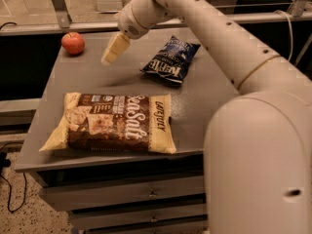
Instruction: Pick apple
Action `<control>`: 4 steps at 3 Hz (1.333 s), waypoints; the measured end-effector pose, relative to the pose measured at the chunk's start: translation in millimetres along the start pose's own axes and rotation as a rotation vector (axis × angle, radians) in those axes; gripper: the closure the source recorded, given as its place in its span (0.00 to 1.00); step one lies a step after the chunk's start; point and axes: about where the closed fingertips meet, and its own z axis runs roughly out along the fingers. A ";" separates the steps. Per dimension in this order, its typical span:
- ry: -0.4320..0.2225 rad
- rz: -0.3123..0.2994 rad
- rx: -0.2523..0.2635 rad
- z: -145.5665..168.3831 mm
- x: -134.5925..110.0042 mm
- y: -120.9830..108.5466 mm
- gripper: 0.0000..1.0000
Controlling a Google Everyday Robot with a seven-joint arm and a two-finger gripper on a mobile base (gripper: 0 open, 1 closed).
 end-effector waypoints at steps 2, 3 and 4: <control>-0.055 0.167 0.048 110.0 -18.0 -29.9 0.00; -0.081 0.243 0.094 136.3 -32.1 -38.5 0.00; -0.115 0.309 0.136 149.7 -43.4 -48.5 0.00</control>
Offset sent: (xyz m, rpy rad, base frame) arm 0.0955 0.1175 -0.0538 0.1821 0.1065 -0.2238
